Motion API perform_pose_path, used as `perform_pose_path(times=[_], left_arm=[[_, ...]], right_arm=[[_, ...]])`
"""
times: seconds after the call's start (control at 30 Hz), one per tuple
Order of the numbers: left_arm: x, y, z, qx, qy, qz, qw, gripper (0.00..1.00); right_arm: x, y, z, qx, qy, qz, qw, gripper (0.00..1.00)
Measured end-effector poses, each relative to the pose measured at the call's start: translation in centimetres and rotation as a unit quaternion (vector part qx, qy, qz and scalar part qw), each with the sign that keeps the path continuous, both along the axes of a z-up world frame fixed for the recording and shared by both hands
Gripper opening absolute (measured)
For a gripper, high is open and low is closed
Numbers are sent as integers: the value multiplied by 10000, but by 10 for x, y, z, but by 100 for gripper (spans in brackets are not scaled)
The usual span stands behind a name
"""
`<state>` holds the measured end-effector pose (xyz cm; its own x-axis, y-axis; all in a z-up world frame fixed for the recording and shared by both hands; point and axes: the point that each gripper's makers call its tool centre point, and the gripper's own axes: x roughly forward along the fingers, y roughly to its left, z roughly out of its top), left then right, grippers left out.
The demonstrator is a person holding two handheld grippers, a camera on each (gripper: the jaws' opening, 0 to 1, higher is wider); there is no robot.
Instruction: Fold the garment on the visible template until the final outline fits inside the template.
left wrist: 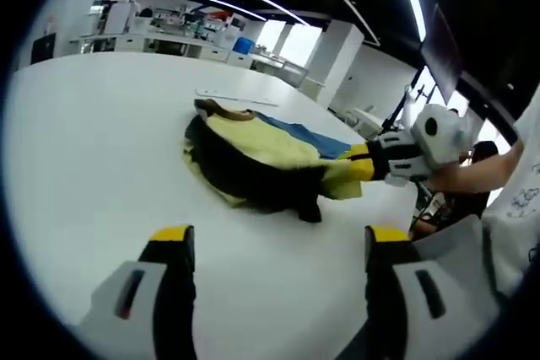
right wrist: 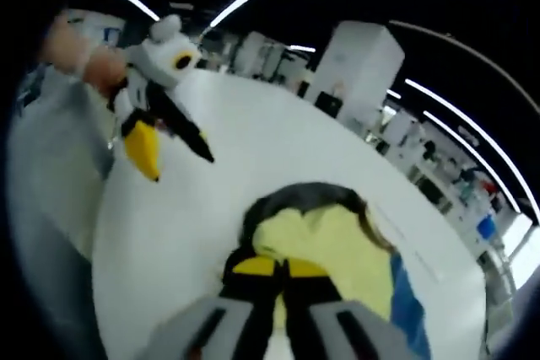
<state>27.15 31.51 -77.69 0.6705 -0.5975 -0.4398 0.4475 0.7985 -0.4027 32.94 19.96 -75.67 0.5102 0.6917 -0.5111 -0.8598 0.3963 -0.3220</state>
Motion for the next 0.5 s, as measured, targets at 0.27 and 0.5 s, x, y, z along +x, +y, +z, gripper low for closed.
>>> perform_pose_path(times=[0.27, 0.5], left_arm=[[-1, -2, 0, -23, -13, -16, 10000, 79], [-3, -2, -1, -28, 5, 16, 10000, 79]], right_arm=[[36, -5, 19, 445, 189, -513, 9975, 0], [71, -22, 12, 573, 414, -1024, 9922, 0]])
